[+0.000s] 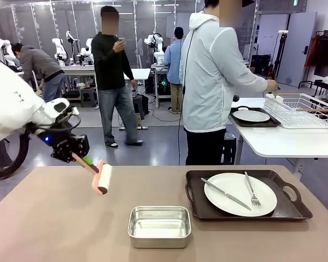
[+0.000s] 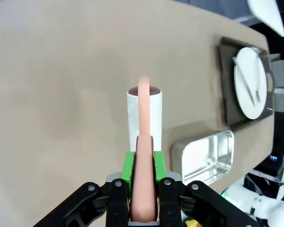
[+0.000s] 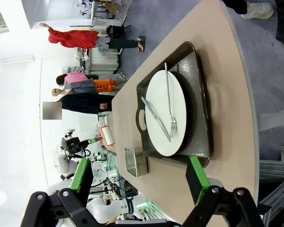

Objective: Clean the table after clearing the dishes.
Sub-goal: When the left (or right) Handle tray is removed, use the left hand (or right hand) to clean the left (or right) side of the table with the Lint Roller.

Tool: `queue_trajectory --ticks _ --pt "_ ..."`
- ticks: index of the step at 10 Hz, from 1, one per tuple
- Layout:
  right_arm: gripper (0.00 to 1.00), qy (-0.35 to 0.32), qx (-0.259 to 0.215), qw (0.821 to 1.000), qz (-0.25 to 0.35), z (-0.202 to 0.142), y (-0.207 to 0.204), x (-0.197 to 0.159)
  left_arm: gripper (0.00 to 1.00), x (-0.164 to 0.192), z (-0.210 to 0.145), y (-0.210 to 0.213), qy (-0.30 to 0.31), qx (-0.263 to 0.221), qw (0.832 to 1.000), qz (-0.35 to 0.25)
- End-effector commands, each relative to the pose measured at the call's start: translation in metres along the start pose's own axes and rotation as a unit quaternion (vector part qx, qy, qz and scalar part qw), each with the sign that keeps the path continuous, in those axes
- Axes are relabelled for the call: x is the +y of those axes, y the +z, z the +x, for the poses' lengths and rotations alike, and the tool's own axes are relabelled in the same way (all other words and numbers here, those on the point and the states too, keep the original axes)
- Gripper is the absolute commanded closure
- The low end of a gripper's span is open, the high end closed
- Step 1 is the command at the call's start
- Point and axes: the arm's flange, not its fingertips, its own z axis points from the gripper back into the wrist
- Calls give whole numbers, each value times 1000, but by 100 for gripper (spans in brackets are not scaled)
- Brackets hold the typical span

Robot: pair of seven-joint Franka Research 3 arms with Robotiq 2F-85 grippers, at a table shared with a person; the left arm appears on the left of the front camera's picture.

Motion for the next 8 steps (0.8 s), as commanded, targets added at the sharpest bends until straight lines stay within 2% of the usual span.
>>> queue_trajectory --ticks 1,2,5,6,7,8 --pt "0 2 -1 1000 1 -2 1 3 89 -10 -6 -10 -106 33 993 -41" --pt "0 2 -1 1000 1 -2 1 3 89 0 0 0 0 0 1000 0" --pt "0 2 -1 1000 1 -2 1 3 89 0 0 0 0 0 1000 0" --pt "0 2 -1 1000 1 -2 1 3 79 1 -2 -6 -13 8 1000 -5" --pt "0 2 -1 1000 1 -2 1 3 79 7 17 -11 9 27 999 -23" --pt "0 2 -1 1000 1 -2 1 3 79 18 30 -16 17 88 993 -73"
